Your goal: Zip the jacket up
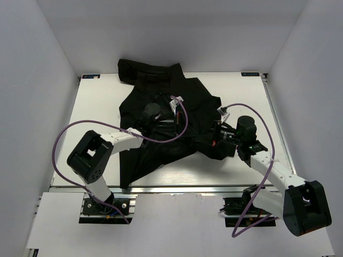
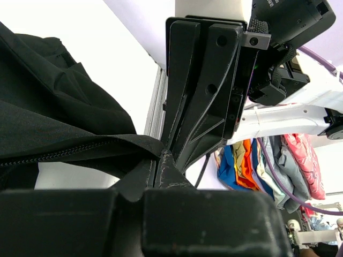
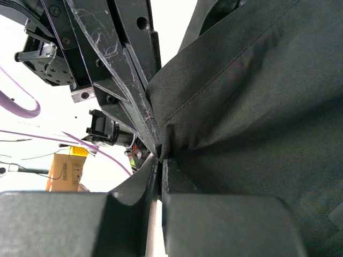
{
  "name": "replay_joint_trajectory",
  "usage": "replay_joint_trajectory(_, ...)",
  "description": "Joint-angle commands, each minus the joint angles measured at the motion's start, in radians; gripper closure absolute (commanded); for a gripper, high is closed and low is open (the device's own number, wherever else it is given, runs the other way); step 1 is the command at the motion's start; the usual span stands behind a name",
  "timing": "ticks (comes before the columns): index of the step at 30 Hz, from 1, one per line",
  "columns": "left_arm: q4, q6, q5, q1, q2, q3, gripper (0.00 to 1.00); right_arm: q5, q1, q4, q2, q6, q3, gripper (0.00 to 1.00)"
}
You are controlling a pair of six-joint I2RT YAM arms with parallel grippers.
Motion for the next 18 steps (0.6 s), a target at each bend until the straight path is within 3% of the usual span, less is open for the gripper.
replay_joint_trajectory(1, 0.005, 0.001, -0.005, -0.029, -0.056, 0.01, 1.0, -0.015, 0.015, 0.066, -0.013, -0.016, 0.035, 1.0)
replay_joint_trajectory(2, -0.004, 0.003, -0.007, -0.029, -0.056, 0.013, 0.98, -0.015, 0.015, 0.066, -0.018, -0.021, 0.034, 1.0)
replay_joint_trajectory(4, -0.044, 0.012, -0.014, -0.029, -0.063, 0.018, 0.71, 0.003, 0.017, 0.072, -0.024, -0.015, 0.026, 1.0)
replay_joint_trajectory(5, -0.088, 0.024, -0.022, -0.029, -0.078, 0.017, 0.25, 0.005, 0.017, 0.075, -0.027, -0.012, 0.023, 1.0)
replay_joint_trajectory(6, -0.129, 0.038, -0.033, -0.027, -0.089, 0.017, 0.02, 0.011, 0.015, 0.074, -0.026, -0.013, 0.02, 1.0)
replay_joint_trajectory(8, -0.232, 0.101, -0.092, -0.018, -0.121, 0.017, 0.02, 0.014, 0.006, 0.031, -0.024, -0.039, 0.029, 1.0)
replay_joint_trajectory(13, -0.72, 0.242, -0.362, 0.028, -0.317, 0.033, 0.02, 0.022, -0.032, -0.056, -0.024, -0.093, 0.054, 1.0)
replay_joint_trajectory(18, -1.237, 0.167, -0.807, 0.065, -0.438, 0.081, 0.02, 0.007, -0.054, -0.18, 0.008, -0.217, 0.08, 1.0)
